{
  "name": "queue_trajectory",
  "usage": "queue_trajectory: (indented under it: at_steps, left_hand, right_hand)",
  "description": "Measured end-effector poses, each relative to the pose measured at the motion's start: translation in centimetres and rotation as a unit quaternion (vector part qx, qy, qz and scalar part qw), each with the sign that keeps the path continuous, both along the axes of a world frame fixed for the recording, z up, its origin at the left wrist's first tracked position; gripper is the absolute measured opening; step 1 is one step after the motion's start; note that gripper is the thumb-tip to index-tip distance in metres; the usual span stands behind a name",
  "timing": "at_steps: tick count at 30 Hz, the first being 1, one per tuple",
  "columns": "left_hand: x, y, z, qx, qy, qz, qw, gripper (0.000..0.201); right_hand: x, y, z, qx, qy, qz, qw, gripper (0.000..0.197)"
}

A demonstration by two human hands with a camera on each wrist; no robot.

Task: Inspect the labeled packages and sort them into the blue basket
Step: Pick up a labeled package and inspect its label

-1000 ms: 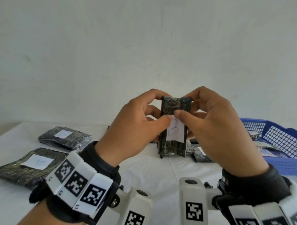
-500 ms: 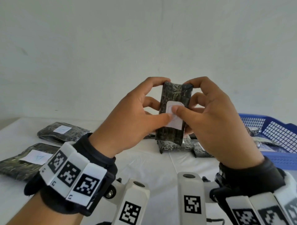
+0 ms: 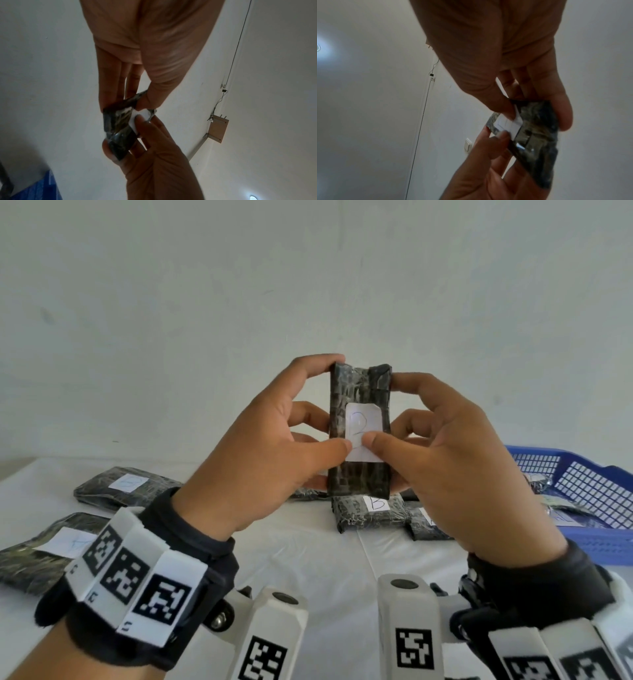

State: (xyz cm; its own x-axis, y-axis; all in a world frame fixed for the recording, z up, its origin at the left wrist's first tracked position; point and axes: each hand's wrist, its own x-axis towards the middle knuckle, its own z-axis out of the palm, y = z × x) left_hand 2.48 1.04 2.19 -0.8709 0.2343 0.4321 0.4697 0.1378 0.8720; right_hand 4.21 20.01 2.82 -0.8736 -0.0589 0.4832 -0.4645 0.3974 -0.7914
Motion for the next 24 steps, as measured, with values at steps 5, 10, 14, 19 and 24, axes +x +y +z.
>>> queue_trajectory:
  at_steps: [5, 10, 14, 19, 24]
  left_hand:
    - [0.07, 0.31, -0.07, 0.007, 0.008, 0.015, 1.000, 0.077]
    - [-0.04, 0.49, -0.30, 0.017, 0.019, 0.027, 0.999, 0.084]
    - [-0.09, 0.57, -0.28, 0.024, 0.010, 0.027, 0.999, 0.083]
    - [-0.04, 0.78, -0.38, 0.037, 0.004, 0.028, 0.999, 0.081]
    - [0.02, 0.93, -0.31, 0.045, 0.006, 0.032, 0.998, 0.082]
  right_hand:
    - [0.12, -0.06, 0.10, -0.002, -0.002, 0.002, 1.000, 0.058]
    - [0.01, 0.22, 0.06, 0.006, 0.004, 0.000, 1.000, 0.080]
    - [-0.06, 0.17, -0.03, 0.014, 0.036, -0.015, 0.999, 0.077]
    - [-0.01, 0.07, 0.04, 0.004, 0.031, -0.028, 0.999, 0.084]
    - [0.48, -0.34, 0.29, 0.021, 0.028, -0.036, 0.999, 0.082]
